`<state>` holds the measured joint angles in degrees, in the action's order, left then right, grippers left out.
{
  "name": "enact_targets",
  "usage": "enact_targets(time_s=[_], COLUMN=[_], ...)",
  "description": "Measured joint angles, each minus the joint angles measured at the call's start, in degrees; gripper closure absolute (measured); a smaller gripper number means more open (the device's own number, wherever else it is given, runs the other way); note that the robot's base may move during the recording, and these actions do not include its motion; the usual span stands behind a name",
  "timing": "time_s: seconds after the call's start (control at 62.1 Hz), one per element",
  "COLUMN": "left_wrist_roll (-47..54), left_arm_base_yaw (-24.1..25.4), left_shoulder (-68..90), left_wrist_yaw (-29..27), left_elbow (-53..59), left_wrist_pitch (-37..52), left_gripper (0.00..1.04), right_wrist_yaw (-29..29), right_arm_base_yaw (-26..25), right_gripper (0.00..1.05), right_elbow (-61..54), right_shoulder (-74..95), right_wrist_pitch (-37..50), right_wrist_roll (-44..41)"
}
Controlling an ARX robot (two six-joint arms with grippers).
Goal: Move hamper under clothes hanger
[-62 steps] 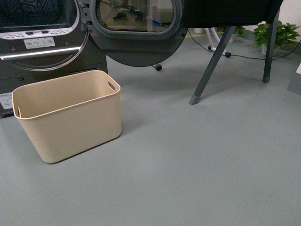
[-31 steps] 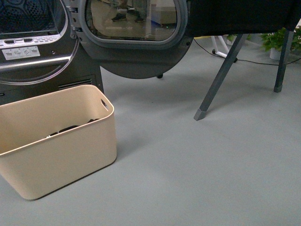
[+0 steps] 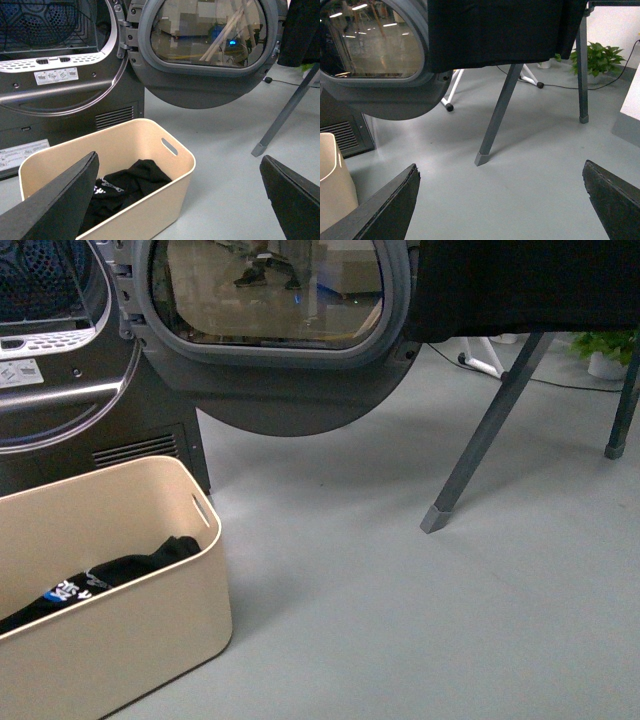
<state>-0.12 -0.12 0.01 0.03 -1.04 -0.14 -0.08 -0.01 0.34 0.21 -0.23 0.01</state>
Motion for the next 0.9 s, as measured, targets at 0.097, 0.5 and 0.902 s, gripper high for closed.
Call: enact_targets(time_s=[0.097,0.5,0.902], left_wrist_roll=[0.00,0.00,-0.02], left_arm_base_yaw=[0.00,0.00,0.04], left_shoulder=[0.02,0.04,0.00], left_wrist_yaw=[-0.11,0.15,-0.26], left_elbow=[0.00,0.00,0.00], left_wrist_pitch=[-0.02,-0.07,-0.04], left_gripper=[0.07,0.07,0.07], right_wrist_yaw=[-0.09,0.35,-0.13], right_arm_base_yaw=[0.00,-0.04,0.00], right_gripper=[0.08,0.08,0.08], right_elbow=[0.02,0.00,0.00], right_shoulder=[0.00,0.00,0.00], right_wrist_pitch=[0.07,0.04,0.04], right_wrist_roll=[0.00,0.00,0.00])
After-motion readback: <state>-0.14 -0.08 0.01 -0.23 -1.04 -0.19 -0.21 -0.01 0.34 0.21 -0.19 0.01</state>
